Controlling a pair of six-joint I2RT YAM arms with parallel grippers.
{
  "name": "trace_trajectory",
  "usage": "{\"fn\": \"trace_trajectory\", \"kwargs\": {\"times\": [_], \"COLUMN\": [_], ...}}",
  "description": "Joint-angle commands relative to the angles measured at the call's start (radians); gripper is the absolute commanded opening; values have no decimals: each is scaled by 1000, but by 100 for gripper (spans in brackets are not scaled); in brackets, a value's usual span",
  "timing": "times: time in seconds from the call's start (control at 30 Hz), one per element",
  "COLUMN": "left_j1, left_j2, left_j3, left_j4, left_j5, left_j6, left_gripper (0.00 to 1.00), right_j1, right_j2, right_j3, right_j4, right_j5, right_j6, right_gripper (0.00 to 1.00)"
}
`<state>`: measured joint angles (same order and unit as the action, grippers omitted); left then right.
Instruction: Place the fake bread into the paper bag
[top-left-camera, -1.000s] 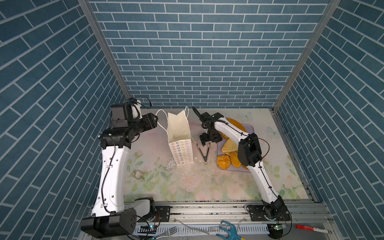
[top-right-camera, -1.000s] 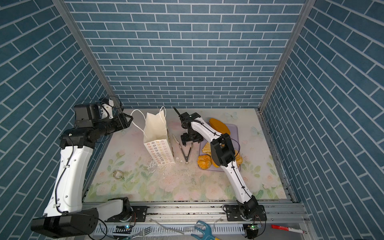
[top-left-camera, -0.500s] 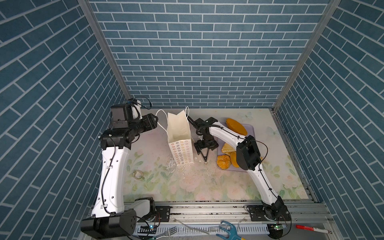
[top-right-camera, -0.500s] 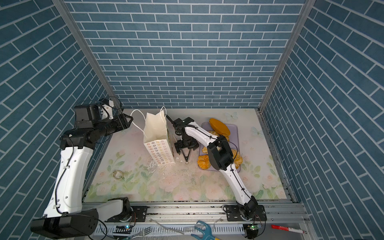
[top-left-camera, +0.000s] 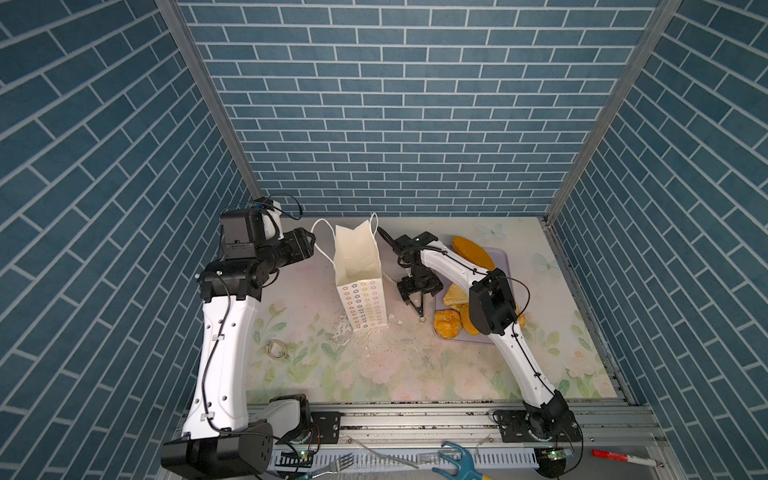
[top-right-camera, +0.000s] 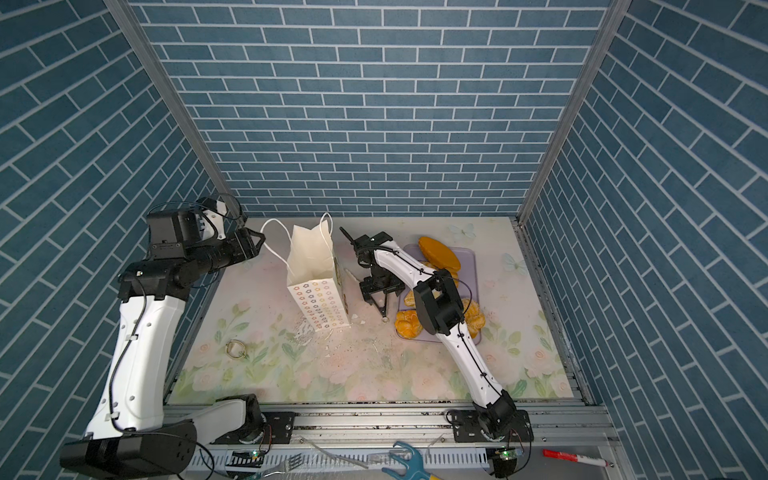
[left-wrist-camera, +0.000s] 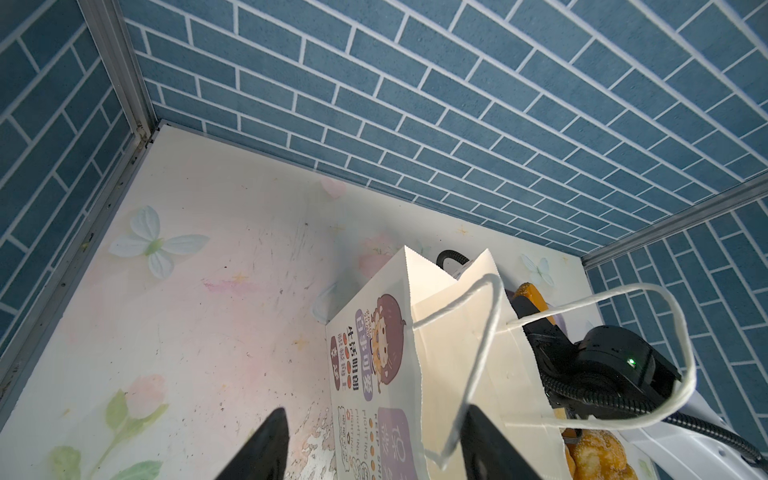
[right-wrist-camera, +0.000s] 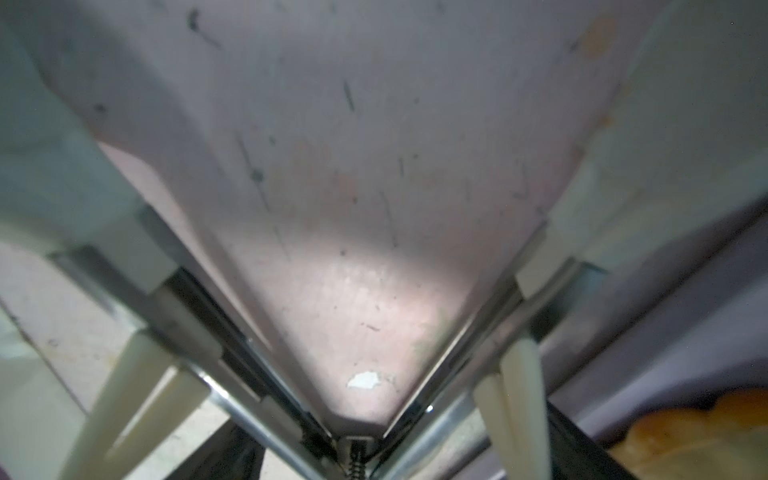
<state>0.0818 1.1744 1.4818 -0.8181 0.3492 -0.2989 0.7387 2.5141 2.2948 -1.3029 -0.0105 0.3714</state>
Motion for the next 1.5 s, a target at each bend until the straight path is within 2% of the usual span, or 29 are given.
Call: {"fn": "trace_trajectory", "kwargs": {"times": [0.0,0.13,0.33,0.5,1.07,1.27,1.47], "left_j1": [5,5,5,6,6,6,6], "left_j2": [-4,-2,0,-2,-4,-4,-4], "left_j3": [-4,-5,-6,-12,-9,-9,-10], "left_j4": [-20,-16,-12,-9,-8,-7,-1], "left_j5": [-19,-20,-14,-13,-19,-21,-19], "left_j6": [4,1,-1,0,1,3,0], "left_gripper": [67,67,67,67,67,67,67], "right_j1": [-7,-14,-11,-10,0,4,17], "right_j2": [-21,-43,-123,-169,-60,-96,-78], "right_j3": [-14,-20,-120,-222,-78,-132,-140], "right_j4": [16,24,130,206,83,64,56], "right_j5": [88,101,-13,-21,2,-7,-19], "right_j6": [-39,-46,-48,-54,-56,-46,-55], "right_gripper": [92,92,93,91,82,81,73]}}
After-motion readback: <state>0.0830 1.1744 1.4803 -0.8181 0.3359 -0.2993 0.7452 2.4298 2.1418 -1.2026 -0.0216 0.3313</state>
